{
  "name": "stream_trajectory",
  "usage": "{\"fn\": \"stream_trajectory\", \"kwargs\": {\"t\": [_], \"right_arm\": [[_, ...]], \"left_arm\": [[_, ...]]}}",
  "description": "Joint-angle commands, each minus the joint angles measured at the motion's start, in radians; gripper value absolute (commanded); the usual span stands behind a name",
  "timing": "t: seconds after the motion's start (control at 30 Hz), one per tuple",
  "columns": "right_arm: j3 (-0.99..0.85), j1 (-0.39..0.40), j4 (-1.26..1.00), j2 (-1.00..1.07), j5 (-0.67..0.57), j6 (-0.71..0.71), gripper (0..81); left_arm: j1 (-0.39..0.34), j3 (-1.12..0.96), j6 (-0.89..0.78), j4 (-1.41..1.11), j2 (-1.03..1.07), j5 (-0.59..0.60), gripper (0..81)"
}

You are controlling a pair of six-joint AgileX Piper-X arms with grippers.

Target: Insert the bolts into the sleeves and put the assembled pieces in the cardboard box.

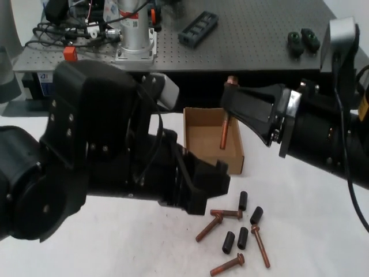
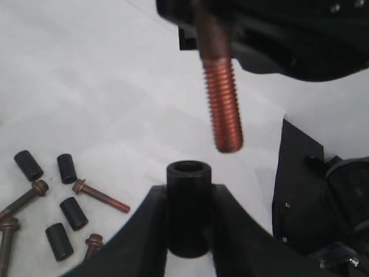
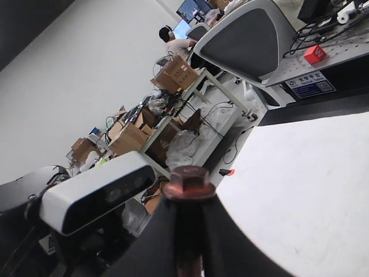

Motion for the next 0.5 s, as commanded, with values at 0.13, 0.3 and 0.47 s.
{"fn": "stream_trajectory", "kwargs": {"t": [0.13,0.3,0.47], "right_arm": [[-0.002,0.003,0.001,-0.006,0.054,-0.020,2.6],[-0.002,0.003,0.053,-0.006,0.072,-0.038,2.6],[-0.002,0.003,0.071,-0.006,0.072,-0.056,2.6]], "left_arm": [[-0.004,0.001,-0.020,-0.051,-0.012,-0.010,0.7],[-0.005,0.001,-0.025,-0.078,-0.012,-0.009,0.7],[-0.005,0.001,-0.025,-0.078,-0.012,-0.012,0.7]]}}
